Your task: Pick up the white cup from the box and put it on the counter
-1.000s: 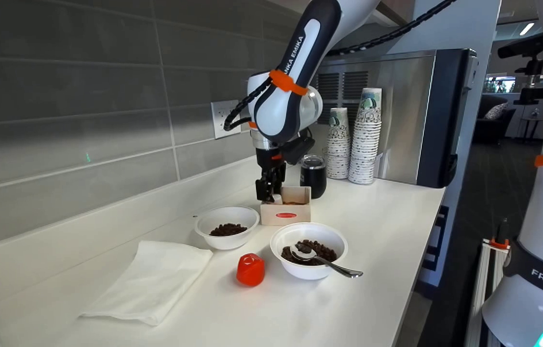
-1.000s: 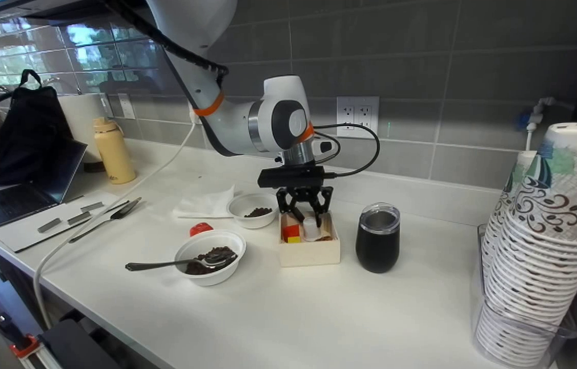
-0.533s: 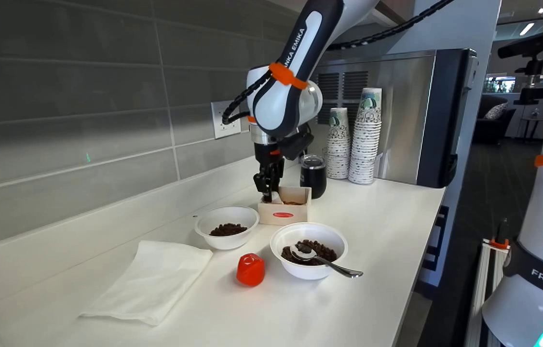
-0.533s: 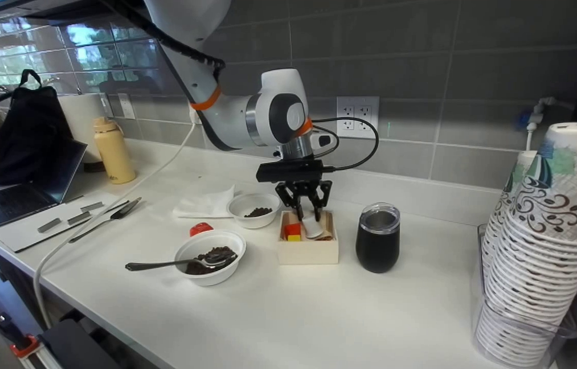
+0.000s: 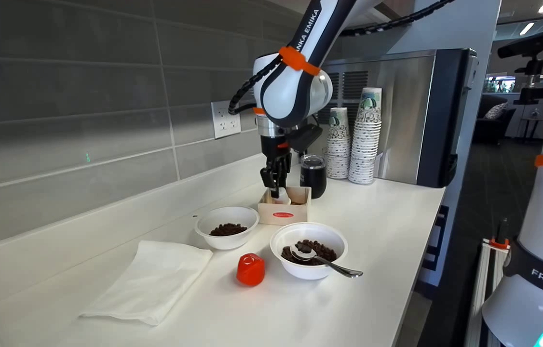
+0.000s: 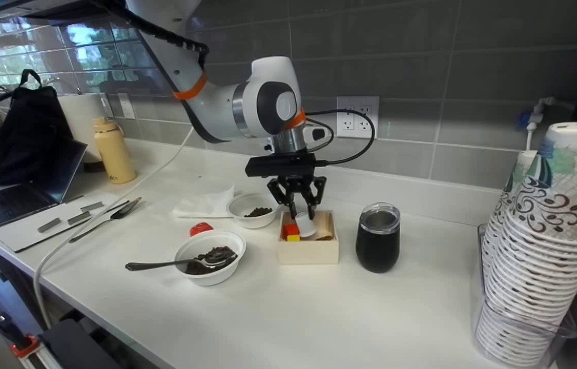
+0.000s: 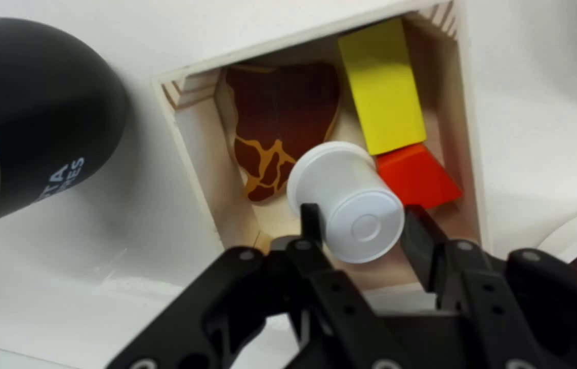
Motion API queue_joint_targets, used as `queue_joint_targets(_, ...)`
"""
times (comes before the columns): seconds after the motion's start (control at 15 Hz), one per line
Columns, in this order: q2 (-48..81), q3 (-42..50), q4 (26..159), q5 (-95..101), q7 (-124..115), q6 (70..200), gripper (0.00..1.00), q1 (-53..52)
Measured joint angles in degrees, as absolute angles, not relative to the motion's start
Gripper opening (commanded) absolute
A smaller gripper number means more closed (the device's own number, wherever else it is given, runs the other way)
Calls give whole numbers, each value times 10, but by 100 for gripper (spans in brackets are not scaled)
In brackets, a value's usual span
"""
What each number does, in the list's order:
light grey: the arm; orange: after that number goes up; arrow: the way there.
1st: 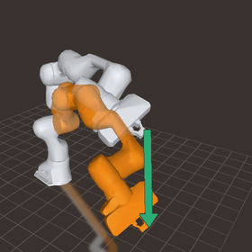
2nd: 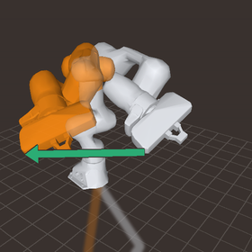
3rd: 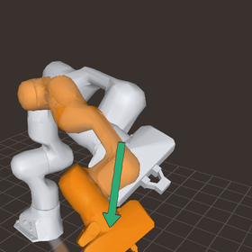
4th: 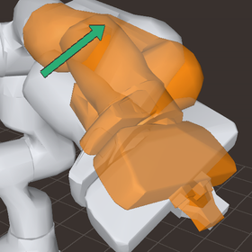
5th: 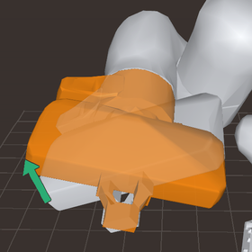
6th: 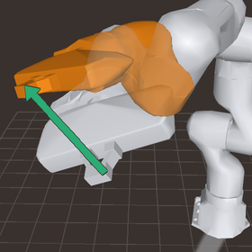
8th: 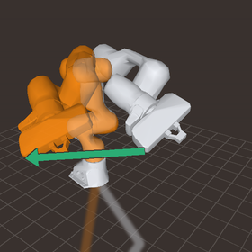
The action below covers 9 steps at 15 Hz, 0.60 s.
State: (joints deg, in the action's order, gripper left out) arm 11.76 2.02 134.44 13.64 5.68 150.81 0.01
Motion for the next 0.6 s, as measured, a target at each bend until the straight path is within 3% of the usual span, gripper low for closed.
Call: queue_joint_targets(0.6, 5, 24, 1437, 136, 48, 1510, 19, 6)
